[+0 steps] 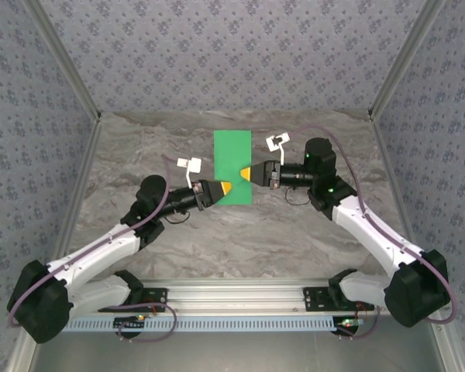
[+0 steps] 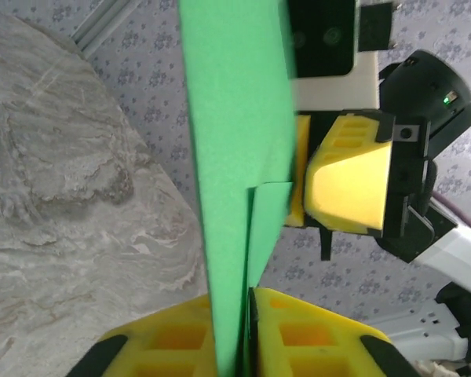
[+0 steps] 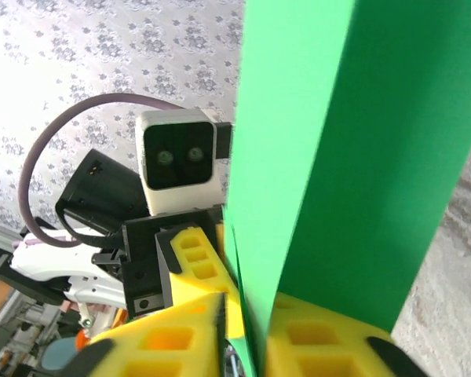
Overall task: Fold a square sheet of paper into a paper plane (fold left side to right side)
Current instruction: Turn over the paper at the center of the table.
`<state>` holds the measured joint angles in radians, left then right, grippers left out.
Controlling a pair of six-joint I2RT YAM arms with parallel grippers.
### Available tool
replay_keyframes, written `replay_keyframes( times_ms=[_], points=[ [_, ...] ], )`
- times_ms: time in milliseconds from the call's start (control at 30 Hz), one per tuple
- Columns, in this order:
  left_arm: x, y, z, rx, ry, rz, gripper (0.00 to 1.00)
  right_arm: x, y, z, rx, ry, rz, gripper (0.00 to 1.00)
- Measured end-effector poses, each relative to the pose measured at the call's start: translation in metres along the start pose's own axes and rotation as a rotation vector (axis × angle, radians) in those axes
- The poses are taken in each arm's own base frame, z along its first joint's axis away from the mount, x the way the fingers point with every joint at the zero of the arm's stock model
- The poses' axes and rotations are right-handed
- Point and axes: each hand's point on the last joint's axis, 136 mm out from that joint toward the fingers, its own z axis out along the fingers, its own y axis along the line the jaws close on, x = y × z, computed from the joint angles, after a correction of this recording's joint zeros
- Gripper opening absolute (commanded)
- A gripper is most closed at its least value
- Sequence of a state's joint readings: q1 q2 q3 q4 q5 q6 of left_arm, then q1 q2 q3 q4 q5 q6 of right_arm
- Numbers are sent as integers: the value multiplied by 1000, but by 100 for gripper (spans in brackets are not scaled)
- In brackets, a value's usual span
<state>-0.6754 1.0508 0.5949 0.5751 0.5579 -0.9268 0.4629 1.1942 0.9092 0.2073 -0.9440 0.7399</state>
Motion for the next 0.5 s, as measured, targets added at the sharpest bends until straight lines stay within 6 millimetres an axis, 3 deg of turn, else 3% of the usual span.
replay_keyframes(
  times_ms=[133,233,400,500],
  points=[
    [-1,2,-7,-62,-15,35,0,2,-9,-11,87,-4,-17,46],
    [3,10,-9,-209,1,97,0,-3,-27,-31,275,-38,-53,54],
    [16,16,-7,-545,83,277,0,-7,-65,-98,740,-114,-121,69],
    [21,36,-4,-805,157,377,0,1,-84,-146,988,-152,-120,73]
  ],
)
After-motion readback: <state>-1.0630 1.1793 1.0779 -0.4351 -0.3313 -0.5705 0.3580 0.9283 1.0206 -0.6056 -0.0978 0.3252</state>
